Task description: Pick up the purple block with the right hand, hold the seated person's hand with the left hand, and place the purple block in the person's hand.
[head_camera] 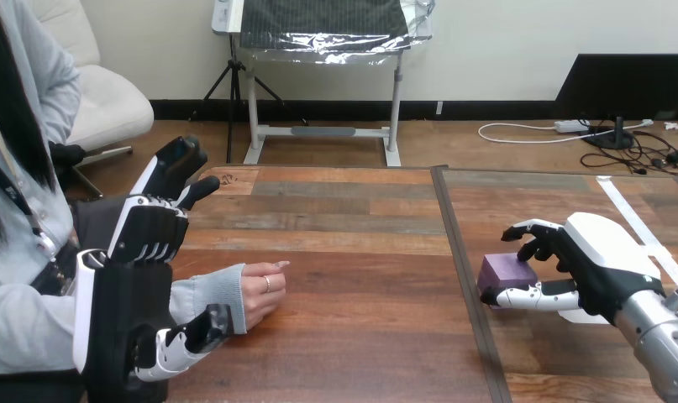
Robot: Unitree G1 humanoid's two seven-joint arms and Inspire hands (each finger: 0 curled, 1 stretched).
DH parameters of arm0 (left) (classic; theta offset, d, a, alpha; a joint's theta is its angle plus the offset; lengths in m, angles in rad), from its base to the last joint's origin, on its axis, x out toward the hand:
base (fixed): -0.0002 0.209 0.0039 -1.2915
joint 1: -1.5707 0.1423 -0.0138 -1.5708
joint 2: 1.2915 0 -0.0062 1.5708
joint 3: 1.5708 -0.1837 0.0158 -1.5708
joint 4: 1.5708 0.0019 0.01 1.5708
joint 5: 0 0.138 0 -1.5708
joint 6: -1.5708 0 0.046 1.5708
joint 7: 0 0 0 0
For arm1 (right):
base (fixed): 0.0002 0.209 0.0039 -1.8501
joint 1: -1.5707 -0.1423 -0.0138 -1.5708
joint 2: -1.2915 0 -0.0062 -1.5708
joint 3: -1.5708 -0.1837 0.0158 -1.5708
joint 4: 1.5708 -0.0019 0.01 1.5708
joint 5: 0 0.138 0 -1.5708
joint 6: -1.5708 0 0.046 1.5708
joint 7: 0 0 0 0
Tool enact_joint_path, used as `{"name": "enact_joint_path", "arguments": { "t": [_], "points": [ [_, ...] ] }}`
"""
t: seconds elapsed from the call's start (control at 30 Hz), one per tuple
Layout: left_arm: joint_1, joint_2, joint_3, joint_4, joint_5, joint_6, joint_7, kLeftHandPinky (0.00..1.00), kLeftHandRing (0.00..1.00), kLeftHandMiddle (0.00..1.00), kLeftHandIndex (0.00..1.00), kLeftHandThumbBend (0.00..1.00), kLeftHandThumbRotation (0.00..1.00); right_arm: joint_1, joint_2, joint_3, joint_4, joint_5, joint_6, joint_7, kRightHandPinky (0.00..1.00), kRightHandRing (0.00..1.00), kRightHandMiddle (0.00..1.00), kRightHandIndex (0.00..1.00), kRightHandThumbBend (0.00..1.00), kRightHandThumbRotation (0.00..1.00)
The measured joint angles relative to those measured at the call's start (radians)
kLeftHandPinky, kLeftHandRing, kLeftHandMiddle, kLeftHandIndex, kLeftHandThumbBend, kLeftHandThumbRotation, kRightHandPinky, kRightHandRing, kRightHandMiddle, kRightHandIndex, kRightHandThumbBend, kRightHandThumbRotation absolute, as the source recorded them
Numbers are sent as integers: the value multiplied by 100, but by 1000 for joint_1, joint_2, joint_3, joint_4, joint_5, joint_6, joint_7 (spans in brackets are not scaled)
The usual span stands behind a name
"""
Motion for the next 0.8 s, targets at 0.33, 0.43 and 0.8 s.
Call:
{"name": "enact_joint_path", "arguments": {
  "t": [0.33,0.43,0.8],
  "points": [
    [-4,0,1,8,-1,-8,-6,81,90,90,87,100,65,51,0,-22,-69,16,0,3,68,77,76,80,89,57],
    [-6,-1,1,11,-1,-12,-6,81,90,90,87,100,65,57,0,-28,-77,21,-5,2,67,76,76,79,91,58],
    [-13,-4,1,16,-1,-20,-8,81,89,90,87,100,65,57,0,-51,-81,24,-40,-43,66,76,75,79,93,58]
  ]
}}
